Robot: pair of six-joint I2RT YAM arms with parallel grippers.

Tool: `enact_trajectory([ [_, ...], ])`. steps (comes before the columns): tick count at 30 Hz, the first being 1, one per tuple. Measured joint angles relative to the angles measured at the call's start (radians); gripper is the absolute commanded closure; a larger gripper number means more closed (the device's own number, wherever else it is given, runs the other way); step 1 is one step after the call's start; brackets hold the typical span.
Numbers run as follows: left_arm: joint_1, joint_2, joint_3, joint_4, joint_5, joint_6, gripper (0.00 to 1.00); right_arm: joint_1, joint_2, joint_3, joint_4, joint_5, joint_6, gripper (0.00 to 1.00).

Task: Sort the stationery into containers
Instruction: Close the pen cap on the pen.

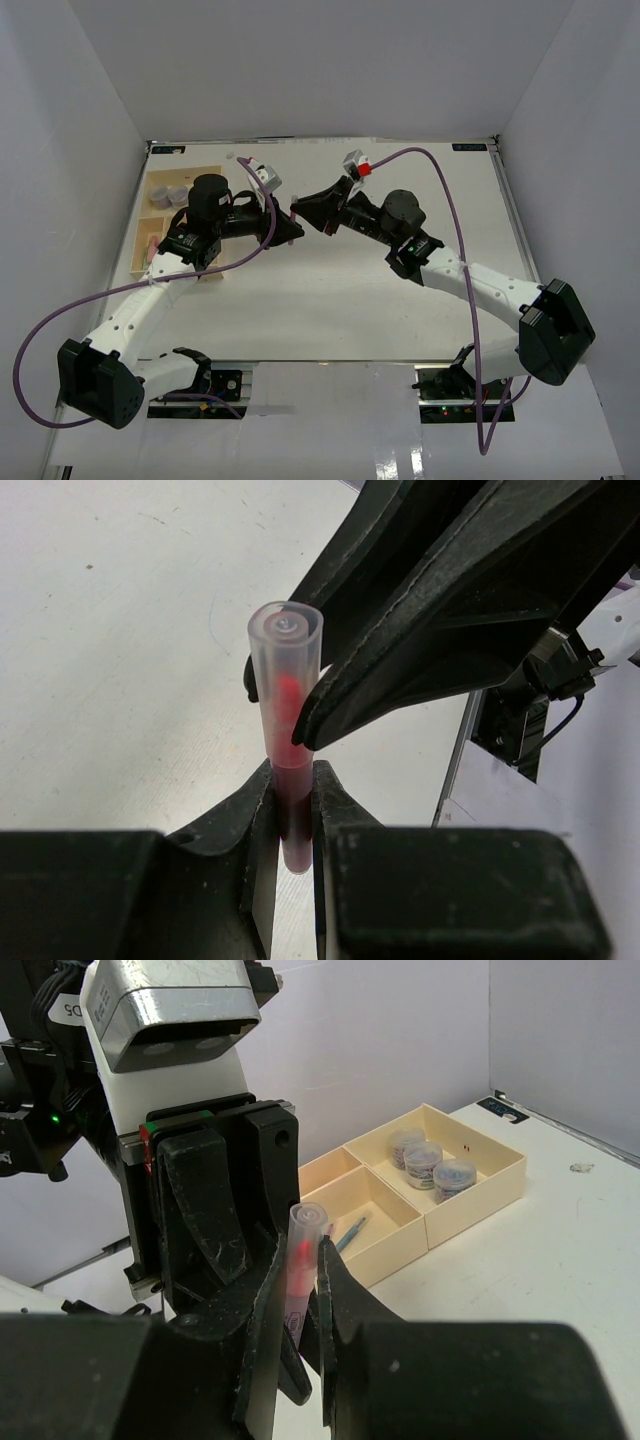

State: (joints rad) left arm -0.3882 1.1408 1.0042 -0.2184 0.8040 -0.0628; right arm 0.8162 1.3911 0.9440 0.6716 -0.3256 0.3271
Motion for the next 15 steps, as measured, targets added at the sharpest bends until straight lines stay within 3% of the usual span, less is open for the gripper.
enact_trajectory([
  [15,-0.001,-0.071,-0.102,0.077,0.099,0.045,1.00,0.014,-0.069,-0.025,-0.029,-0.079,-0.028,0.92],
])
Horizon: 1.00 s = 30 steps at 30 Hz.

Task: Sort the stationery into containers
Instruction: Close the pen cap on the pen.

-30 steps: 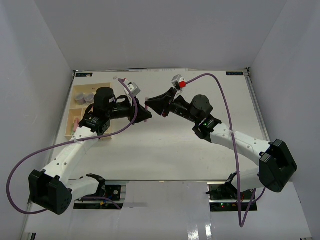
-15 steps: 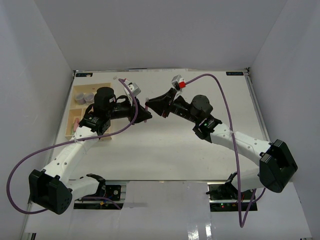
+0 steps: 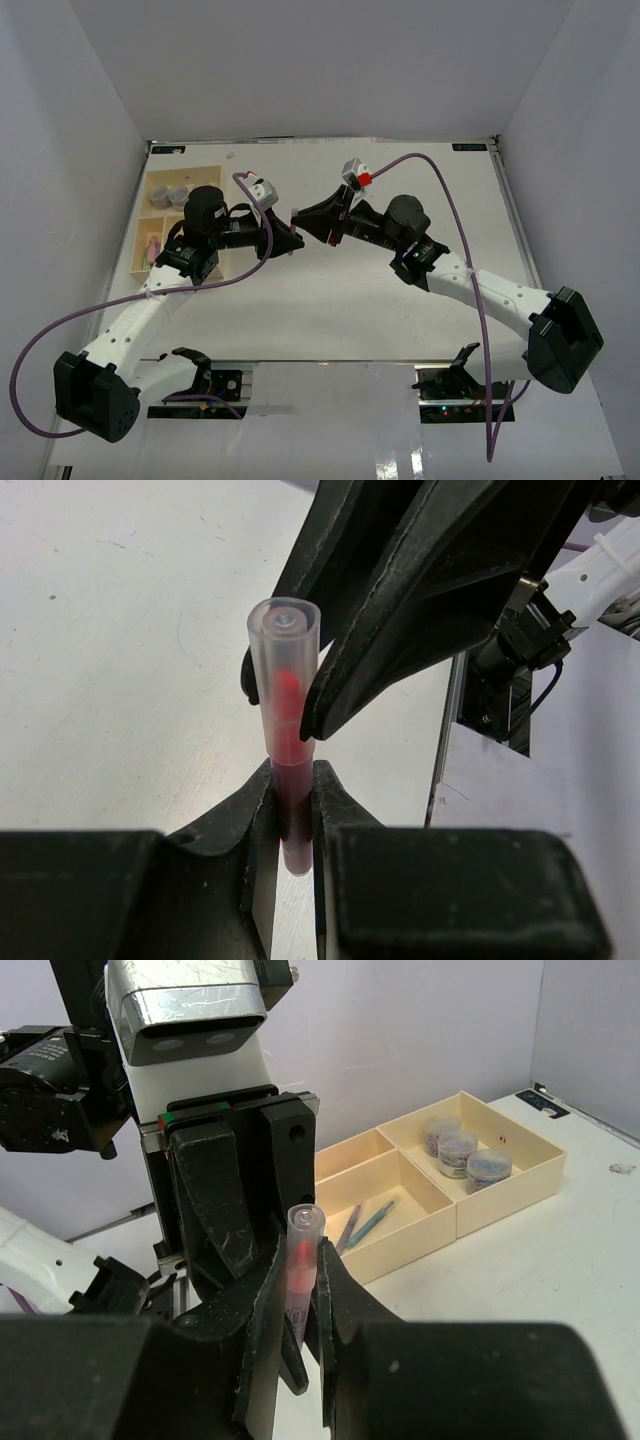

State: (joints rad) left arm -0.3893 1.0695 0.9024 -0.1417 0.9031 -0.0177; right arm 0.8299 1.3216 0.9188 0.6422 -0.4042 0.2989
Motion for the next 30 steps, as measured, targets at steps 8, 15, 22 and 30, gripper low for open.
enact_trajectory([
  [8,0.000,-0.011,-0.089,0.099,0.011,-0.008,1.00,0.003,0.000,-0.019,-0.021,-0.012,-0.008,0.92],
  [15,0.001,-0.011,-0.128,0.151,-0.014,-0.037,1.00,0.003,0.009,-0.019,-0.040,-0.004,-0.016,0.88],
  [22,0.000,-0.011,-0.129,0.170,-0.029,-0.059,1.00,0.004,0.009,-0.018,-0.036,0.013,-0.019,0.83],
  [30,0.000,-0.011,-0.130,0.173,-0.037,-0.078,1.00,0.004,0.016,-0.010,-0.040,0.015,-0.020,0.79],
])
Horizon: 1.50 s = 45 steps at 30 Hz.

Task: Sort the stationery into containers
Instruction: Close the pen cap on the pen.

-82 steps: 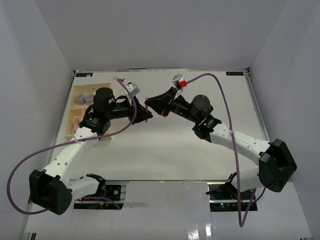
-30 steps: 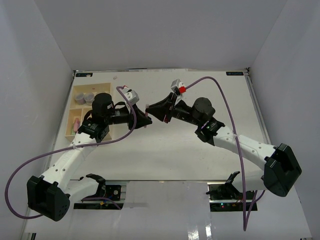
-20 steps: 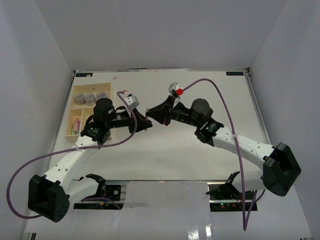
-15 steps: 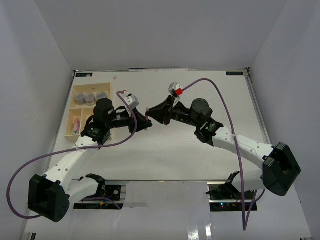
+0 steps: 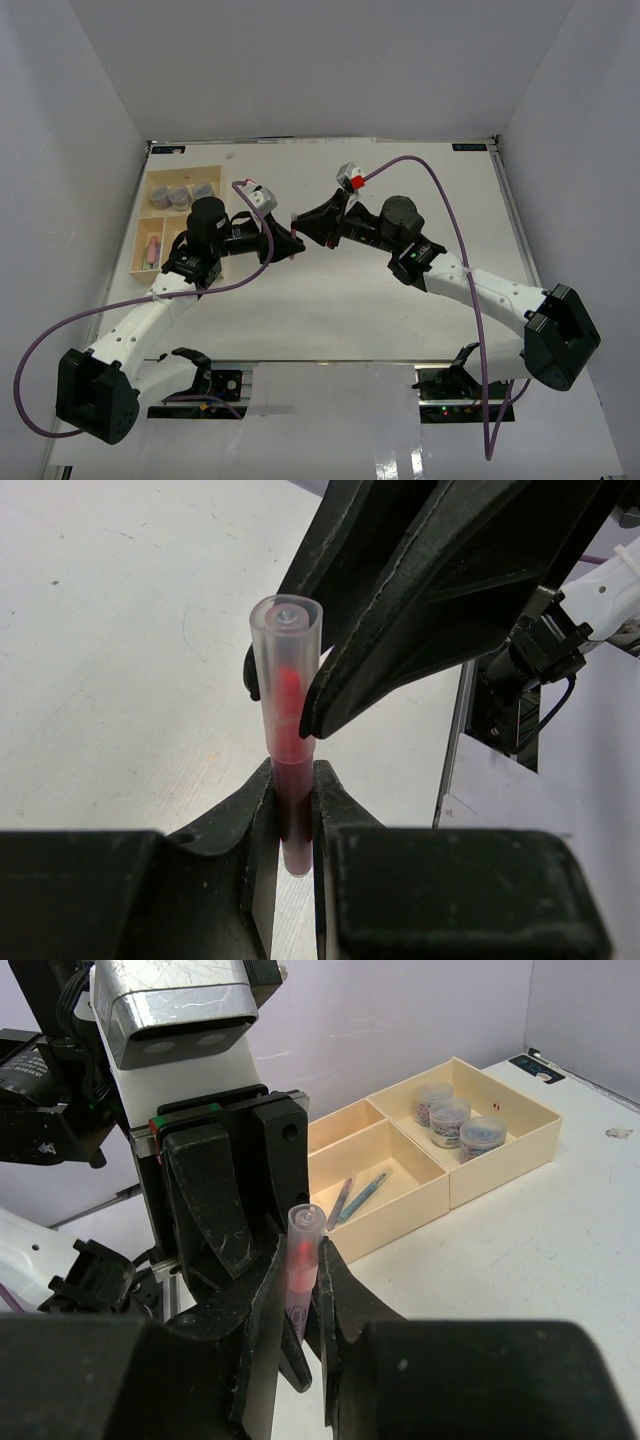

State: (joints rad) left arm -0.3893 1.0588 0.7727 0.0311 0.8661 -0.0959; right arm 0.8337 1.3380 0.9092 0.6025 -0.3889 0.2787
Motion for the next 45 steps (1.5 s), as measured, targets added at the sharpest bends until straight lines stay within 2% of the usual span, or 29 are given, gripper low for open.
enact_trajectory([
  [10,0.004,0.008,0.001,0.040,-0.017,-0.031,1.00,0.002,0.008,-0.001,-0.070,-0.008,-0.018,0.73],
  [18,0.021,0.008,0.000,0.044,-0.023,-0.034,1.00,-0.009,0.009,-0.003,-0.117,0.022,-0.029,0.65],
  [26,0.020,0.009,0.000,0.050,-0.017,-0.036,1.00,-0.011,-0.031,-0.008,-0.175,0.070,-0.055,0.40],
  [30,0.020,0.012,0.014,0.110,-0.036,-0.041,1.00,0.009,-0.051,-0.008,-0.287,0.051,-0.078,0.32],
  [33,0.020,0.012,0.023,0.134,-0.040,-0.043,1.00,0.018,-0.063,-0.005,-0.366,0.050,-0.097,0.21],
  [38,0.020,0.013,0.029,0.135,-0.040,-0.040,1.00,0.016,-0.093,0.041,-0.437,0.064,-0.117,0.16],
  [45,0.020,0.021,0.043,0.127,-0.038,-0.035,1.00,0.016,-0.141,0.156,-0.460,0.082,-0.150,0.17],
])
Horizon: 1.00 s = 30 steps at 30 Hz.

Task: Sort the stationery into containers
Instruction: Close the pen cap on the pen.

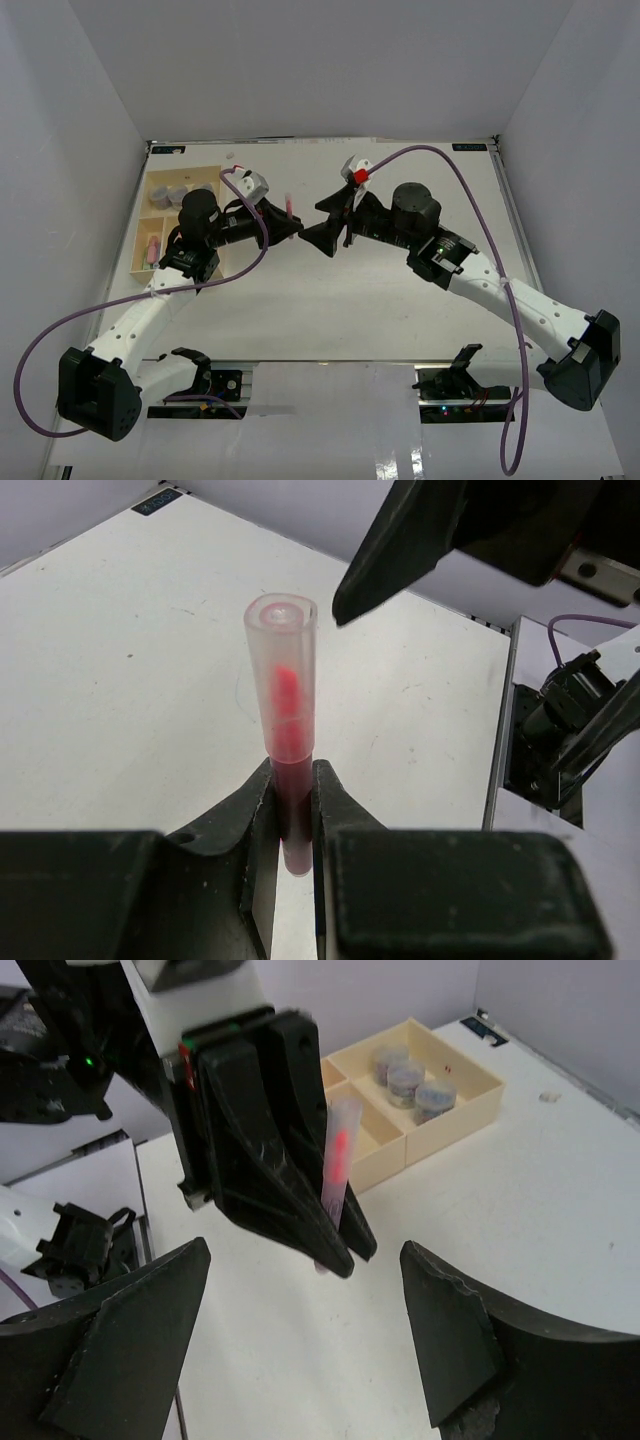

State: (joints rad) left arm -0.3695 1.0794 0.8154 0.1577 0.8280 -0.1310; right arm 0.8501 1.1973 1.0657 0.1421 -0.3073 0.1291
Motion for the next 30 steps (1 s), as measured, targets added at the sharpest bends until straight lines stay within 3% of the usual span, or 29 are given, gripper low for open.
enact_trajectory([
  [19,-0.008,0.011,0.005,-0.023,0.019,0.010,1.00,0.000,0.216,0.268,-0.014,0.070,-0.001,0.28],
  [30,-0.013,0.011,0.014,-0.024,0.019,0.011,1.00,0.000,0.263,0.289,-0.013,0.068,0.014,0.48],
])
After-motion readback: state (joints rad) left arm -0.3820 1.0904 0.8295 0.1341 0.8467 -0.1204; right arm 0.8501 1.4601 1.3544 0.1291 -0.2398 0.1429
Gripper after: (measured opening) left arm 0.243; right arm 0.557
